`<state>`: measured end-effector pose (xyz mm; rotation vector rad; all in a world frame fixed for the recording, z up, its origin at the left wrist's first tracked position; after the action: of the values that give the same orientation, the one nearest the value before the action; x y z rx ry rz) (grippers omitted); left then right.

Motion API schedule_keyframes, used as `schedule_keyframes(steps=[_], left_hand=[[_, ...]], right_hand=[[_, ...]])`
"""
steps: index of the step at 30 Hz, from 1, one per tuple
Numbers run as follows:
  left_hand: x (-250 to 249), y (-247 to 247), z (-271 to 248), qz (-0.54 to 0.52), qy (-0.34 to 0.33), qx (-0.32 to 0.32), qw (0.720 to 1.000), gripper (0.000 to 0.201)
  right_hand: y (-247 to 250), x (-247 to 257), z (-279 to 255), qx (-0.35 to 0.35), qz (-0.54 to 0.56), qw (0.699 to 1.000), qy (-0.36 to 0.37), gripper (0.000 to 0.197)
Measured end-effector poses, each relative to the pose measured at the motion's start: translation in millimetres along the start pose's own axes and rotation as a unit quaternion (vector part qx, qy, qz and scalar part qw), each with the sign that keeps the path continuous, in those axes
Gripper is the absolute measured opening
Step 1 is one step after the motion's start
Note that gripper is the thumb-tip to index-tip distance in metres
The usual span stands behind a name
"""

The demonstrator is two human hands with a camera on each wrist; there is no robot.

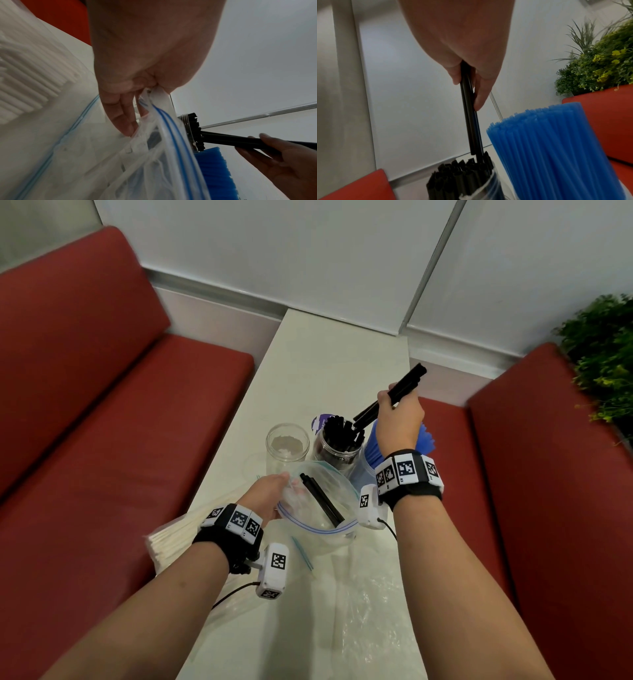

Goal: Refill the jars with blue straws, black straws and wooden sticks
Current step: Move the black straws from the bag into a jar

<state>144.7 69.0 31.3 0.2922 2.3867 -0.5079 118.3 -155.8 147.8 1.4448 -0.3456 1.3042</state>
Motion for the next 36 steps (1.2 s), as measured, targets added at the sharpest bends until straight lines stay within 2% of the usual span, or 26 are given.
schedule_keyframes(steps=[4,11,20,24,31,36], left_hand=[[0.9,-2.2,-2.1,0.003,0.003,-0.006,1.000,0.041],[0.1,-1.2,-4.2,0.005,-0.002,0.001,1.000,0.042],[3.2,-0.9,-5.9,0.005,-0.004,0.005,1.000,0.042],[4.1,1.8,-3.2,0.021,-0.015,-0.009,1.000,0.041],[4.5,0.6,0.2,-0.008,-0.003,0.003,1.000,0.042],[5.0,-1.7,1.7,-0.002,0.000,0.007,1.000,0.043]], right_hand=[[-4.4,-2.5,-10.9,0.056,-0.034,0.997,0.028,0.025],[-2.9,0.2,-17.4,0.067,-0.049,0.995,0.052,0.028],[-3.4,-7.4,-16.2,-0.036,-0.033,0.999,-0.011,0.035],[-4.9,-12.3,-19.0,-0.050,-0.015,0.999,-0.012,0.035],[-16.9,-22.8,-25.6,0.039,-0.036,0.999,0.008,0.026],[-25.3,-31.7,-20.7,0.130,-0.074,0.988,-0.037,0.025]])
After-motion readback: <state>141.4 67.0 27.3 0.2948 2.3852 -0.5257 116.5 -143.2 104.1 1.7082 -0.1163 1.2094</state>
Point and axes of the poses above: each hand's wrist, its own z-axis towards the middle knuckle, its own y-axis out of the back of the hand, x = y × z, the point moved 1 cm from there along z, towards the middle knuckle, and after that the axes turned 9 degrees about -z, right-handed, at the moved point
